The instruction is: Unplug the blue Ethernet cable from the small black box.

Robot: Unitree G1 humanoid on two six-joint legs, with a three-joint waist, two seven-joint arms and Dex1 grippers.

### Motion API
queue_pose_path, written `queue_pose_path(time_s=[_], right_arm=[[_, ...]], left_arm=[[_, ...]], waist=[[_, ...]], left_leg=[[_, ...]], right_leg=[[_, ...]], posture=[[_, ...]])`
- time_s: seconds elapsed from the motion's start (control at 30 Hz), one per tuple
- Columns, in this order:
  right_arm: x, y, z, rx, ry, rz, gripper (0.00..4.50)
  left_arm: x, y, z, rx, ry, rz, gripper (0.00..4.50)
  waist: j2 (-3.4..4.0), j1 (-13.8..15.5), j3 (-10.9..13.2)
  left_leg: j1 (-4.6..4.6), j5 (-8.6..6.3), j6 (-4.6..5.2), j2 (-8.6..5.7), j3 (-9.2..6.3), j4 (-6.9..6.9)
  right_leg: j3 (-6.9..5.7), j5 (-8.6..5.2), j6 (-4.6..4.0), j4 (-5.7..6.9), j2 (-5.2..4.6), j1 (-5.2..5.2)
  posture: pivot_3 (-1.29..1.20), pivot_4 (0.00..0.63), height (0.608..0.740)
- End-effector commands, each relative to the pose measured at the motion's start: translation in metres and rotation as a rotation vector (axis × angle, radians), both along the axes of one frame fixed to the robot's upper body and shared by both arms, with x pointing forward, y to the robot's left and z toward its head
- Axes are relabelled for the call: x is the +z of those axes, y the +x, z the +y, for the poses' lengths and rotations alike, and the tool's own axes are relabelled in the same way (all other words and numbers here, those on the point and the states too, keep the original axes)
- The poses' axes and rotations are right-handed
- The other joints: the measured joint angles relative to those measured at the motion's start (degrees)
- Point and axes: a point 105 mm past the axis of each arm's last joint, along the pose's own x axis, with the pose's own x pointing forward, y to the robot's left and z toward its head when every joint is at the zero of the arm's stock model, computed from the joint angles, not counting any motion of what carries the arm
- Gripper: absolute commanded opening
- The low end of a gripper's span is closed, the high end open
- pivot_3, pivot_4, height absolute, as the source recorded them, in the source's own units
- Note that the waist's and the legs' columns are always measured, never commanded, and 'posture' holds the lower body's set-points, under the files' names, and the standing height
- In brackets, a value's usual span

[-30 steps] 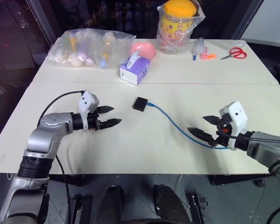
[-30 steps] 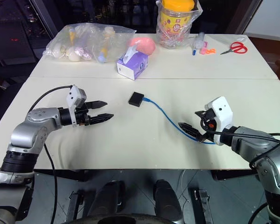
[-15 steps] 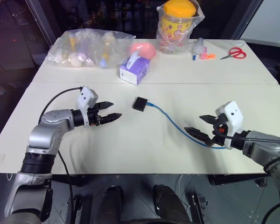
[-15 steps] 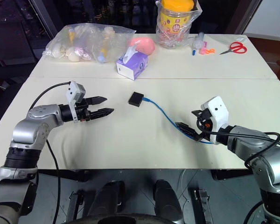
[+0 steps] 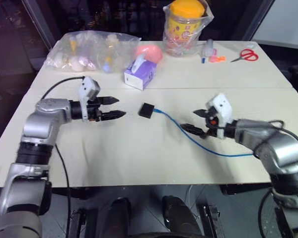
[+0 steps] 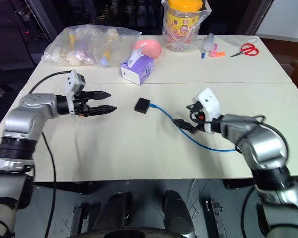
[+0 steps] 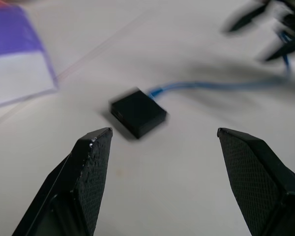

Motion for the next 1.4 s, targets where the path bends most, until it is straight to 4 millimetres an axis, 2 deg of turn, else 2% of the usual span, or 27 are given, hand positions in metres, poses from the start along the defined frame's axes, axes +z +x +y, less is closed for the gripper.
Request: queue_pose_path(time_s=[0.03, 0.13, 0.23, 0.37, 0.43, 0.5, 0.53, 0.57, 0.63, 0.77, 0.8, 0.87, 0.97, 1.07, 1.13, 1.23, 1.4], right_arm=[[0.005, 0.03, 0.021, 0.071, -0.025, -0.025, 4.5], [-0.003, 0.052, 0.041, 0.127, -0.036, 0.01, 4.5], [-0.013, 0.061, 0.058, 0.193, -0.061, 0.055, 4.5], [-0.04, 0.066, 0.068, 0.257, -0.133, 0.126, 4.5], [-0.048, 0.072, 0.069, 0.233, -0.173, 0.114, 4.5], [-0.05, 0.082, 0.066, 0.173, -0.206, 0.068, 3.94], [-0.051, 0.084, 0.066, 0.163, -0.212, 0.068, 3.45], [-0.051, 0.084, 0.066, 0.173, -0.214, 0.076, 3.19], [-0.052, 0.081, 0.067, 0.206, -0.214, 0.096, 2.04], [-0.051, 0.08, 0.065, 0.233, -0.232, 0.085, 0.08], [-0.049, 0.082, 0.063, 0.238, -0.256, 0.058, 0.03], [-0.041, 0.087, 0.06, 0.272, -0.384, -0.096, 0.03], [-0.01, 0.087, 0.065, 0.372, -0.538, -0.445, 0.03], [0.018, 0.08, 0.069, 0.389, -0.537, -0.664, 0.03], [0.049, 0.066, 0.064, 0.349, -0.478, -0.827, 0.03], [0.075, 0.046, 0.055, 0.297, -0.439, -0.936, 0.03], [0.096, 0.029, 0.046, 0.221, -0.405, -0.989, 0.03]], left_arm=[[0.024, -0.002, 0.008, -0.048, 0.067, -0.061, 3.53], [0.036, -0.004, 0.014, -0.056, 0.085, -0.082, 3.53], [0.043, -0.005, 0.02, -0.04, 0.1, -0.112, 3.53], [0.047, -0.009, 0.023, -0.007, 0.073, -0.129, 3.53], [0.044, -0.009, 0.022, 0.009, 0.066, -0.138, 3.53], [0.043, -0.008, 0.019, 0.025, 0.049, -0.154, 3.58], [0.044, -0.007, 0.017, 0.027, 0.039, -0.157, 3.58], [0.044, -0.008, 0.015, 0.027, 0.029, -0.16, 3.58], [0.044, -0.008, 0.012, 0.024, 0.018, -0.16, 3.58], [0.039, -0.005, 0.008, 0.026, 0.006, -0.154, 3.58], [0.038, -0.003, 0.007, 0.027, -0.002, -0.151, 3.58], [0.038, 0.001, 0.006, 0.032, -0.035, -0.141, 3.58], [0.037, 0.009, 0.007, 0.045, -0.12, -0.11, 3.58], [0.035, 0.018, 0.006, 0.05, -0.195, -0.063, 3.58], [0.032, 0.026, -0.001, 0.031, -0.259, -0.02, 3.58], [0.035, 0.033, -0.016, -0.036, -0.354, 0.037, 3.58], [0.046, 0.042, -0.038, -0.116, -0.493, 0.103, 3.58]], waist=[[-0.01, -0.3, 0.0], [0.0, -0.3, 0.0], [0.01, -0.3, 0.0], [0.0, -0.3, 0.0], [0.0, -0.5, 0.0], [-0.02, -0.9, 0.0], [-0.02, -1.0, 0.0], [-0.02, -1.1, 0.0], [-0.02, -1.1, 0.0], [-0.01, -1.4, 0.0], [-0.01, -1.5, 0.0], [-0.01, -1.6, 0.0], [0.0, -1.4, 0.0], [0.0, -1.7, 0.0], [-0.01, -1.7, 0.0], [0.0, -1.3, 0.0], [-0.02, -1.5, 0.0]], left_leg=[[0.02, 0.0, 0.0, 0.0, 0.0, 0.02], [0.0, 0.0, 0.0, 0.01, -0.02, -0.02], [-0.04, 0.0, 0.01, 0.01, -0.02, -0.06], [-0.16, 0.0, 0.0, -0.01, -0.04, -0.09], [-0.15, -0.01, 0.0, -0.02, -0.03, -0.09], [-0.02, 0.0, 0.0, -0.01, -0.04, -0.09], [0.03, 0.0, 0.0, -0.01, -0.05, -0.07], [0.05, 0.0, -0.01, -0.01, -0.06, -0.05], [0.17, 0.03, -0.05, -0.02, -0.09, 0.01], [0.53, 0.03, -0.05, -0.02, -0.11, -0.02], [0.57, 0.03, -0.05, -0.02, -0.1, -0.03], [0.57, 0.03, -0.05, -0.02, -0.11, -0.04], [0.56, 0.03, -0.05, -0.04, -0.11, -0.02], [0.49, 0.03, -0.05, -0.07, -0.08, -0.03], [0.42, 0.03, -0.05, -0.06, -0.1, -0.04], [0.32, 0.03, -0.05, -0.07, -0.2, -0.03], [0.29, 0.03, -0.05, -0.11, -0.18, 0.02]], right_leg=[[0.0, 0.0, 0.01, 0.07, 0.01, 0.0], [-0.02, 0.06, 0.14, 0.09, 0.02, -0.02], [-0.04, 0.12, 0.25, 0.18, 0.01, -0.08], [-0.08, 0.1, 0.3, 0.17, -0.04, -0.17], [-0.08, 0.1, 0.3, 0.18, -0.06, -0.18], [-0.08, 0.11, 0.29, 0.28, -0.05, -0.11], [-0.08, 0.11, 0.29, 0.43, -0.04, -0.11], [-0.08, 0.1, 0.28, 0.52, -0.04, -0.11], [-0.07, 0.1, 0.27, 0.73, -0.03, -0.06], [-0.06, 0.08, 0.27, 0.76, -0.01, 0.26], [-0.06, 0.08, 0.27, 0.76, -0.01, 0.29], [-0.06, 0.08, 0.28, 0.76, -0.01, 0.29], [-0.06, 0.07, 0.29, 0.76, -0.02, 0.28], [-0.01, 0.06, 0.31, 0.75, -0.05, 0.2], [-0.02, 0.06, 0.32, 0.75, -0.03, 0.15], [-0.09, 0.03, 0.36, 0.77, -0.02, 0.1], [-0.07, 0.03, 0.36, 0.76, -0.04, 0.11]], posture=[[0.0, 0.15, 0.74], [0.0, 0.15, 0.74], [0.0, 0.15, 0.74], [0.0, 0.15, 0.74], [0.0, 0.15, 0.74], [0.0, 0.15, 0.74], [0.0, 0.15, 0.74], [0.0, 0.15, 0.74], [0.0, 0.15, 0.74], [0.0, 0.15, 0.74], [0.0, 0.15, 0.74], [0.0, 0.15, 0.74], [0.0, 0.15, 0.74], [0.0, 0.15, 0.74], [0.0, 0.15, 0.74], [0.0, 0.15, 0.74], [0.0, 0.15, 0.74]])
